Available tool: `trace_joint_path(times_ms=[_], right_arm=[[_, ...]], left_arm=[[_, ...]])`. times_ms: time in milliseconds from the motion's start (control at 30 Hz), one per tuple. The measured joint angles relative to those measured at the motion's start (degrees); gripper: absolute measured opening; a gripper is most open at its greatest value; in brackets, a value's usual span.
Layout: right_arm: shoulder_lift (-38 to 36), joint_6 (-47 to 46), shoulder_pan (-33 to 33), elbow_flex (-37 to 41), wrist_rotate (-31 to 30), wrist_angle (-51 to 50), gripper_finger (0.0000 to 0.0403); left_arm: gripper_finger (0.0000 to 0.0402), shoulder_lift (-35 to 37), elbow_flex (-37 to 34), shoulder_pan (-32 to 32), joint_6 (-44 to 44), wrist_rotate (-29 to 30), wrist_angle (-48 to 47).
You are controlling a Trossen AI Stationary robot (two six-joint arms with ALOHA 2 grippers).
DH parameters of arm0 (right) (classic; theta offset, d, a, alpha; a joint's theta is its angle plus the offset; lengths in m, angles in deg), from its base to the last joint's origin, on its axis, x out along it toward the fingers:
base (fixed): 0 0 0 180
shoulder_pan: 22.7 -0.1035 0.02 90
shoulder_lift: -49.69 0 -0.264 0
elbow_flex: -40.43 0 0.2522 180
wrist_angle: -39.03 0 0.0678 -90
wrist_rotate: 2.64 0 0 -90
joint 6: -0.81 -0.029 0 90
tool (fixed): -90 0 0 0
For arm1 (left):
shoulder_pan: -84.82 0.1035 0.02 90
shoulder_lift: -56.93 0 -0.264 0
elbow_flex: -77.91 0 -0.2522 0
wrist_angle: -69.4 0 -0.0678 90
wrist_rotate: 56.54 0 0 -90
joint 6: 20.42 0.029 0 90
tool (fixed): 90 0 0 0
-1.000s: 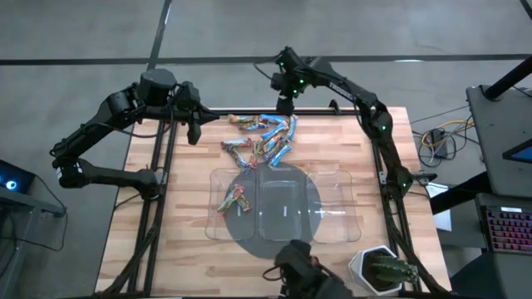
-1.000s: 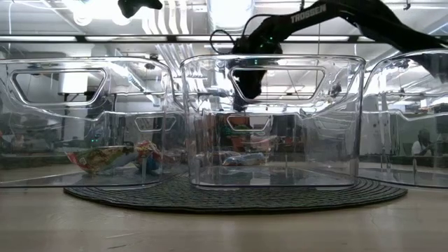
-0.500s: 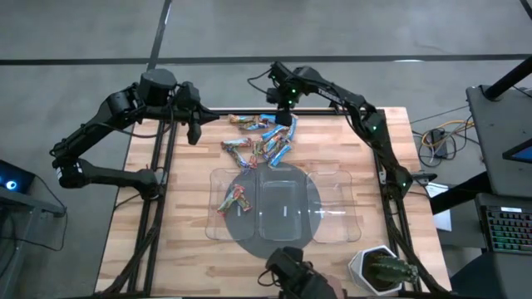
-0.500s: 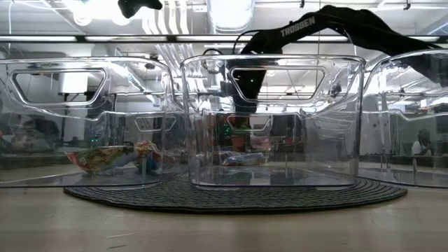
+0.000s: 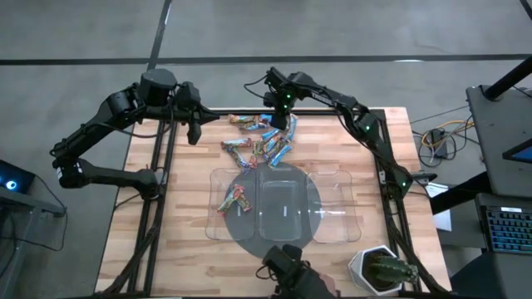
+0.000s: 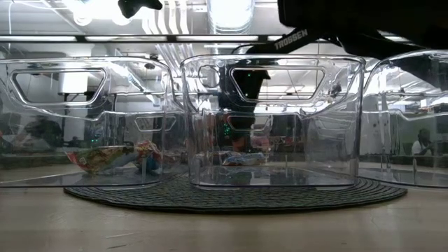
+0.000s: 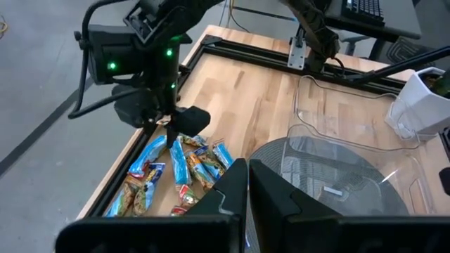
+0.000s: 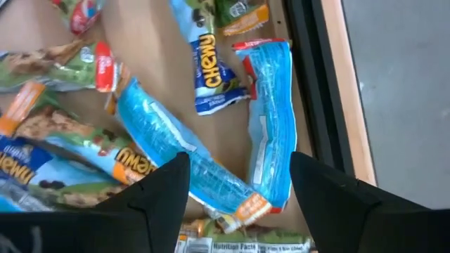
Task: Pick and place Granola Bars by type
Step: Put the red granola bar into the left transparent bin
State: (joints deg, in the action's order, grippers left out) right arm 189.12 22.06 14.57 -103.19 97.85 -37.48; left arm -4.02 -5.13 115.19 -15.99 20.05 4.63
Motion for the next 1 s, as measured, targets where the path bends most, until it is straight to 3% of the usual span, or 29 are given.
trace_joint_path(times_ms=[433, 1000], right_arm=[[2.38, -0.59, 0.25, 0.0, -3.2, 3.13, 0.0233], [5.98, -3.5, 0.63, 0.01, -3.14, 3.56, 0.0229]], left_arm=[[0.0, -0.02, 0.0, 0.0, -0.12, 0.02, 0.01], [0.0, -0.02, -0.04, -0.02, -0.17, 0.02, 0.04]])
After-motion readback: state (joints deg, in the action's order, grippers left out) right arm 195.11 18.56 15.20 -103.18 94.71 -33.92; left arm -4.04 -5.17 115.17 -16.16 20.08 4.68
